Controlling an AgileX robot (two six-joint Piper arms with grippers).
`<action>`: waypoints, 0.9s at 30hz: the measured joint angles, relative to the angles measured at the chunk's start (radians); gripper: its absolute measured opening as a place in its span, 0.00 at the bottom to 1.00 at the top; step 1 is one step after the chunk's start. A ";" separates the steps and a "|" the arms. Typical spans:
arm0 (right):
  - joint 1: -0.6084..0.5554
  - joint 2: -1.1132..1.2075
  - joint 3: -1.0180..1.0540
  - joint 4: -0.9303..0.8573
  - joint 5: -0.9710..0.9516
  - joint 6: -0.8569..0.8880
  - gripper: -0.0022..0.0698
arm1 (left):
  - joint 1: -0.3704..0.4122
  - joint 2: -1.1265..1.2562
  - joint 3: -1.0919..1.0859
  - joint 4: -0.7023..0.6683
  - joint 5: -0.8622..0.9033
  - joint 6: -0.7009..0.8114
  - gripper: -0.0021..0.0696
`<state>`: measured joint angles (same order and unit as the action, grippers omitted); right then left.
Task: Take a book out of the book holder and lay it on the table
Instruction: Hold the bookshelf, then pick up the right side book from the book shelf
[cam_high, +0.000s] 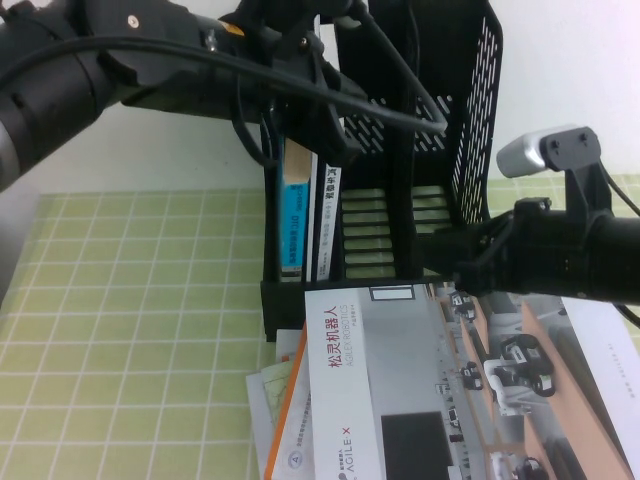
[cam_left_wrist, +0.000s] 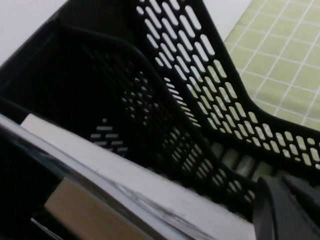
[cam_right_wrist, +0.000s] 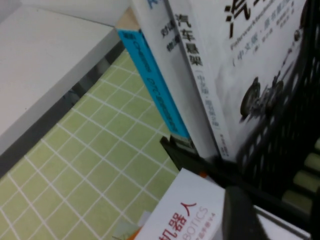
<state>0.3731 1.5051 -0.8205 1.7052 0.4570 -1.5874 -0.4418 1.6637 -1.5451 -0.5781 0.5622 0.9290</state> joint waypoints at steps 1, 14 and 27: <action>0.000 0.006 -0.009 0.000 0.004 -0.007 0.44 | 0.000 0.000 -0.002 0.028 0.000 -0.026 0.03; 0.133 0.154 -0.243 0.000 -0.077 -0.048 0.51 | 0.000 -0.005 -0.010 0.160 0.004 -0.137 0.03; 0.246 0.287 -0.390 0.025 -0.371 -0.036 0.51 | 0.000 -0.005 -0.010 0.153 0.004 -0.138 0.03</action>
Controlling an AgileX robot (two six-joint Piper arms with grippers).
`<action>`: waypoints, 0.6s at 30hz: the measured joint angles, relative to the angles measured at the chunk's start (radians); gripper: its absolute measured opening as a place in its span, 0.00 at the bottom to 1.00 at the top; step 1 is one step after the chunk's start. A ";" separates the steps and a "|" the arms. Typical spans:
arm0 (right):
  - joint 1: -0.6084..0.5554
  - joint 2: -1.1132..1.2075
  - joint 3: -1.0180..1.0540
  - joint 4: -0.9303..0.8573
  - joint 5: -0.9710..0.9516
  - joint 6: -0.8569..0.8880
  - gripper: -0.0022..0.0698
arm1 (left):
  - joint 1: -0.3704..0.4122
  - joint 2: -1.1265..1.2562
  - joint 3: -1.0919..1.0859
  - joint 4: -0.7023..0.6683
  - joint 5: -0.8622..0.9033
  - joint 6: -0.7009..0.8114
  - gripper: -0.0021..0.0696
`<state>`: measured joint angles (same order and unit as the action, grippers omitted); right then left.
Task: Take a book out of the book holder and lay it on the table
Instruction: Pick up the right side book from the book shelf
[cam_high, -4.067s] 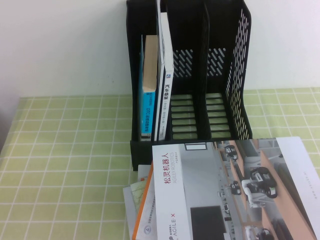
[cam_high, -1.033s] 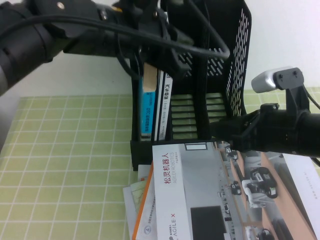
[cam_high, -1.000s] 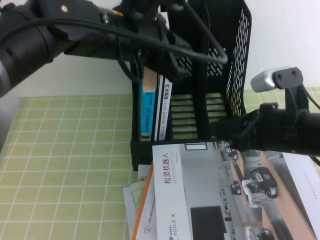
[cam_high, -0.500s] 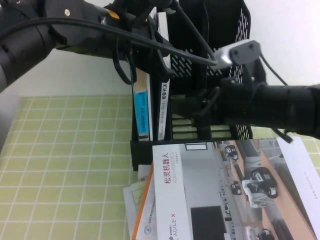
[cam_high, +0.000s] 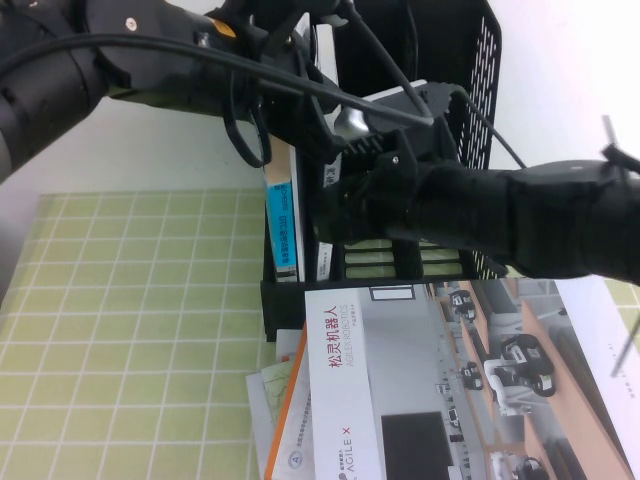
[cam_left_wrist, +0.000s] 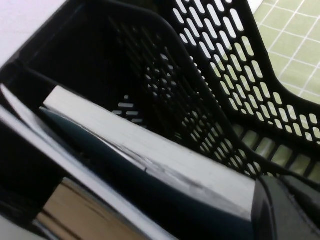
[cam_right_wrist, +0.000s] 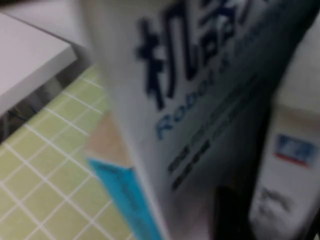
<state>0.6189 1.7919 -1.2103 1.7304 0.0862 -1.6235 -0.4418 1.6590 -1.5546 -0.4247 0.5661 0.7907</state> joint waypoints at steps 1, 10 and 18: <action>0.000 0.014 -0.010 0.000 -0.008 0.000 0.51 | 0.000 0.000 0.000 0.000 0.000 0.000 0.03; 0.004 0.133 -0.108 0.002 -0.045 0.000 0.41 | 0.000 0.000 0.000 -0.007 -0.002 -0.004 0.03; 0.004 0.139 -0.113 0.002 -0.070 0.000 0.21 | 0.000 -0.007 0.000 0.062 -0.003 -0.083 0.03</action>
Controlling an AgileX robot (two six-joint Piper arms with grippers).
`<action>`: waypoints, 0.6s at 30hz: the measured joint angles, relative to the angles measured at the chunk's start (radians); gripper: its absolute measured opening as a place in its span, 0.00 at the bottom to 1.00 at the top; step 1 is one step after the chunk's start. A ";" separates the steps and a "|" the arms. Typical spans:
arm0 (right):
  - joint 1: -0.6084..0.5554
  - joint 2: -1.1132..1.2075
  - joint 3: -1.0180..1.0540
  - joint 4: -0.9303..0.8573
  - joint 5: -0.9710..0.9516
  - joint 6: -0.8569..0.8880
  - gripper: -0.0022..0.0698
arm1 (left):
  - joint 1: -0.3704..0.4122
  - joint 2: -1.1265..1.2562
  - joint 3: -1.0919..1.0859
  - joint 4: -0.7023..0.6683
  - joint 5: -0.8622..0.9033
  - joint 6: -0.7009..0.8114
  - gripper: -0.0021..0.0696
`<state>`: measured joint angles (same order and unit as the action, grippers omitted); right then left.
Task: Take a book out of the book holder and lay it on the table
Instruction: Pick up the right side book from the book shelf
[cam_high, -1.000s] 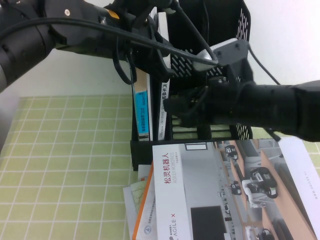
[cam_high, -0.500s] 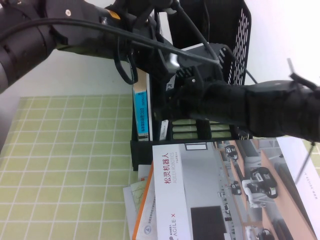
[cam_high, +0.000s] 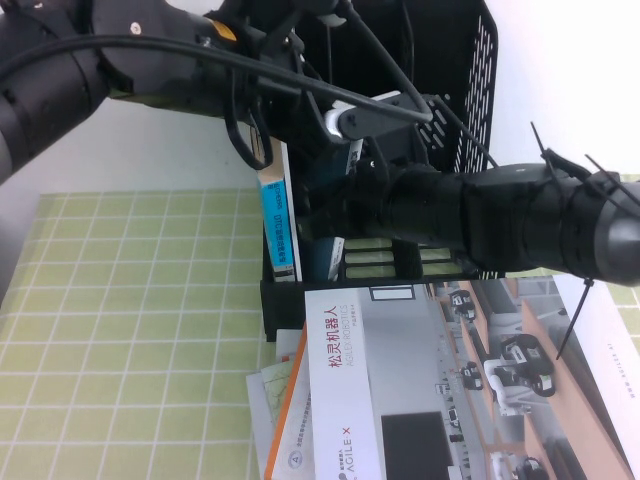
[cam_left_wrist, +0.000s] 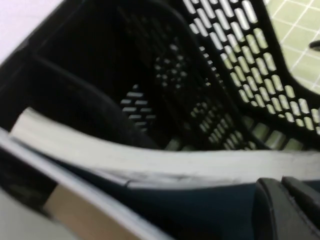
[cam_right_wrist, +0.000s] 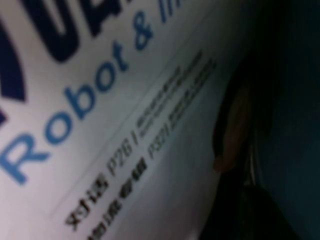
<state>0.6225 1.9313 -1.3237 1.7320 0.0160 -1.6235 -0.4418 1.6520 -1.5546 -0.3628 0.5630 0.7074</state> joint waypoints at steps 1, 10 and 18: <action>0.000 0.000 0.000 0.000 0.000 0.000 0.21 | 0.000 -0.005 0.000 0.031 0.000 -0.024 0.03; 0.002 -0.047 0.008 0.004 -0.004 0.002 0.21 | 0.000 -0.098 0.000 0.501 0.011 -0.511 0.03; 0.002 -0.232 0.012 0.016 -0.057 -0.054 0.21 | 0.000 -0.250 0.000 0.568 0.051 -0.585 0.03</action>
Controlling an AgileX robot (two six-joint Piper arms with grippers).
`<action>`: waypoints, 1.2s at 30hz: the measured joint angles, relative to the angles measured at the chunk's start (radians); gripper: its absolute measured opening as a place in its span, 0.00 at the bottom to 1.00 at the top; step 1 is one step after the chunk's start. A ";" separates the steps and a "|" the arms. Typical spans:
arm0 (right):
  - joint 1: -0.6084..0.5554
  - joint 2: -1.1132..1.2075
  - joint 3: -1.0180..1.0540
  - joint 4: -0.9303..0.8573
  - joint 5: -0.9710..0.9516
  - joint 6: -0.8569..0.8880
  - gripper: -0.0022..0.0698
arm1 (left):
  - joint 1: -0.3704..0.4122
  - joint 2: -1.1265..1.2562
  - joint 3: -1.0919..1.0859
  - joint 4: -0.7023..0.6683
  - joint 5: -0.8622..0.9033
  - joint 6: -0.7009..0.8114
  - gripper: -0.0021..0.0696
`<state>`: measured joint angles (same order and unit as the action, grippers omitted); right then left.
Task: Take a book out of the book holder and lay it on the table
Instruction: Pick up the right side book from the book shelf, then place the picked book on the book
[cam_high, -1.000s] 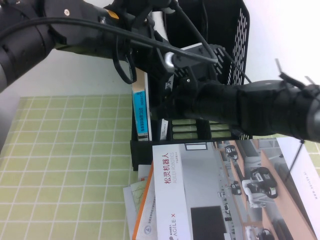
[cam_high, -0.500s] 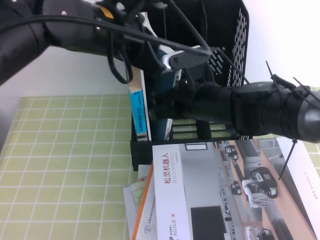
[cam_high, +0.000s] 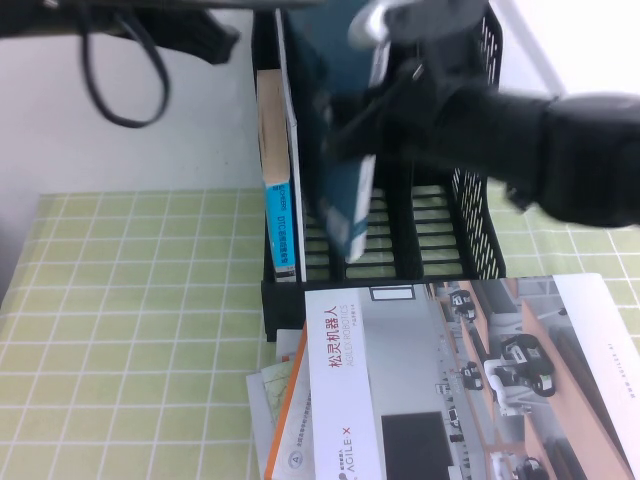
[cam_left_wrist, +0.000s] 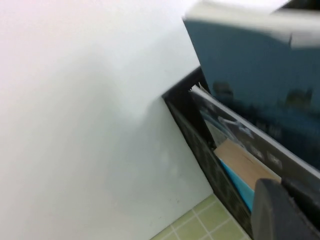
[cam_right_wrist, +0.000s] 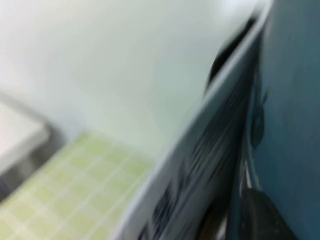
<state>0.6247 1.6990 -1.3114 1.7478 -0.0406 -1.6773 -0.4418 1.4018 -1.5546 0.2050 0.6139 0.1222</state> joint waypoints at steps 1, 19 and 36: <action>0.000 -0.033 0.000 0.000 -0.014 -0.015 0.21 | 0.000 -0.018 0.000 0.002 0.010 0.000 0.03; -0.002 -0.485 -0.007 -0.300 0.573 0.181 0.21 | 0.159 -0.465 0.559 -0.517 -0.101 0.223 0.03; 0.000 -0.500 -0.109 -1.409 1.089 0.878 0.21 | 0.161 -0.698 0.952 -0.791 -0.043 0.110 0.03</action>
<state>0.6246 1.1993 -1.4206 0.3387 1.0480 -0.7996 -0.2805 0.7041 -0.6029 -0.5857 0.5705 0.2325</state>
